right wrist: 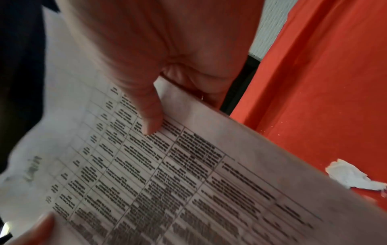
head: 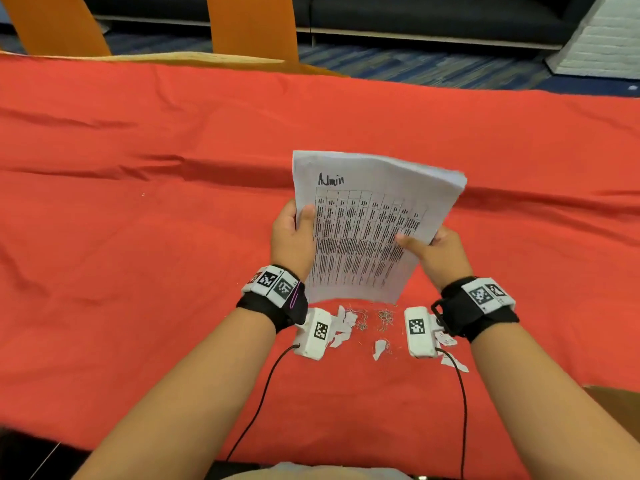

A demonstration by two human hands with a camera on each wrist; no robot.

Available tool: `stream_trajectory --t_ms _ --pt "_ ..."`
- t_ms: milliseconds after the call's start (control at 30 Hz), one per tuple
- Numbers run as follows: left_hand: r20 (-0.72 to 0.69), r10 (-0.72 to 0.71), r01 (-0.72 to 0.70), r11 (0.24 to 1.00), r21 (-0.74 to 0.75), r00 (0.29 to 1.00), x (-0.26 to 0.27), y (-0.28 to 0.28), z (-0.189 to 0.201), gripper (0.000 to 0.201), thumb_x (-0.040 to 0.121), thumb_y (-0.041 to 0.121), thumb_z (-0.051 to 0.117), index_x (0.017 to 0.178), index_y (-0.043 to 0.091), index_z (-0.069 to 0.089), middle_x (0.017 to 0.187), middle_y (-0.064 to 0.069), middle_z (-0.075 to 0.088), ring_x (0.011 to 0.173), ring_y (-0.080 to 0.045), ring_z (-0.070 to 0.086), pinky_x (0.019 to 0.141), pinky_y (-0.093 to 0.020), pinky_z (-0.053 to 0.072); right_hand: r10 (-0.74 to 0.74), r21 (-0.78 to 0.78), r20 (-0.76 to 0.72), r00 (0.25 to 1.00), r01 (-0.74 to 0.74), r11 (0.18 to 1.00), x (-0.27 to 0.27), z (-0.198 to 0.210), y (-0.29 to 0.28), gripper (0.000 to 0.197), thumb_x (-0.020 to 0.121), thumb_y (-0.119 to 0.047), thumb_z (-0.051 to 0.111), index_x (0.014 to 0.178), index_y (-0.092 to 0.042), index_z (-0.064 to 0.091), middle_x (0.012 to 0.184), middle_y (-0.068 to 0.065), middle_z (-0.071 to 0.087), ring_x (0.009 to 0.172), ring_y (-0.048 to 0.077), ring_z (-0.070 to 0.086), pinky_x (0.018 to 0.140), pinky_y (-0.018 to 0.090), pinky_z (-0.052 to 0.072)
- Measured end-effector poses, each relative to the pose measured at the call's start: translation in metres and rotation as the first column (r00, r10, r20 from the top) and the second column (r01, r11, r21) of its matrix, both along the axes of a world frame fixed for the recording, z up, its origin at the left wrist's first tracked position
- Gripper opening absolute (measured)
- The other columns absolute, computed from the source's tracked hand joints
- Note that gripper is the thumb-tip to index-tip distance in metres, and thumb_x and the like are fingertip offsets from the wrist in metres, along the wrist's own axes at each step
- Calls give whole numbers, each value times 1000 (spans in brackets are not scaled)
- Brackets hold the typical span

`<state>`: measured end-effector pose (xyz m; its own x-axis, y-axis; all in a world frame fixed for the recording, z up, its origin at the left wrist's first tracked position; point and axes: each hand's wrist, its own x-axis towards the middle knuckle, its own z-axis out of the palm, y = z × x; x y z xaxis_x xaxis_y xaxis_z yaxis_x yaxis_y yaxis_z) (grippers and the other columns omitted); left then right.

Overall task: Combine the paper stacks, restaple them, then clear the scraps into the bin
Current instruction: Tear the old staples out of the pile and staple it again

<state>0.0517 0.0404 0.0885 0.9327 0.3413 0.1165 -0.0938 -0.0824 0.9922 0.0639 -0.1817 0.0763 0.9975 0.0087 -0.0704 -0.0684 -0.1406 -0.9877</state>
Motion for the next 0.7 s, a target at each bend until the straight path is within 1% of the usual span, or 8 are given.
stream_trajectory --t_ms 67,200,300,333,400,500,600,700 --pt "-11 7 -8 1000 -13 1000 -2 3 -6 16 99 13 46 96 19 60 87 6 67 79 -5 62 74 -23 51 -14 -10 22 1000 14 1000 -3 -3 4 22 84 -6 68 102 -19 69 102 -4 71 84 -9 67 79 15 52" --pt "-90 -2 -9 992 -123 996 -10 4 -29 19 98 16 43 103 24 60 108 -6 68 103 -24 64 94 -44 50 -9 -3 -38 999 9 1000 -10 -19 13 22 86 -9 67 102 -24 67 103 -8 68 87 -9 64 89 25 49" --pt "-106 9 -22 991 -129 994 -13 0 -35 27 95 28 42 118 18 50 118 -4 63 113 -19 59 102 -38 44 -24 54 -79 997 28 998 -10 -25 22 25 87 -7 65 108 -21 65 101 -13 67 92 -3 61 87 22 48" --pt "-106 8 -20 993 -119 994 -13 -1 -34 27 96 27 40 120 15 46 115 0 62 108 -13 58 99 -31 43 -35 81 -91 995 42 996 -9 -26 24 25 87 -5 65 104 -22 65 99 -14 67 91 -2 61 85 20 47" --pt "-101 21 -28 997 -72 995 -10 -4 -32 13 100 17 36 111 12 41 93 9 55 84 3 53 81 -17 42 -59 121 -114 992 73 990 -5 -26 27 26 86 -2 64 95 -27 65 97 -14 67 92 1 61 82 21 46" --pt "-77 18 -19 1000 -3 997 -7 -8 -29 3 101 13 33 101 12 36 82 11 46 68 7 45 65 -6 38 -88 154 -133 987 109 982 2 -27 26 29 84 -1 65 93 -29 66 99 -11 68 96 7 62 88 27 45" --pt "-64 31 -28 999 38 997 -6 -9 -30 3 101 11 32 98 12 33 79 12 42 65 9 43 62 -4 35 -106 144 -139 985 126 981 4 -29 26 30 85 2 62 90 -28 65 97 -10 68 93 8 62 91 32 44" --pt "-81 26 -21 998 59 996 -7 -10 -32 3 101 11 32 98 13 31 79 12 40 68 2 42 62 -12 36 -99 98 -153 983 115 989 3 -31 27 32 85 3 58 87 -27 65 95 -9 67 94 10 61 95 37 44"
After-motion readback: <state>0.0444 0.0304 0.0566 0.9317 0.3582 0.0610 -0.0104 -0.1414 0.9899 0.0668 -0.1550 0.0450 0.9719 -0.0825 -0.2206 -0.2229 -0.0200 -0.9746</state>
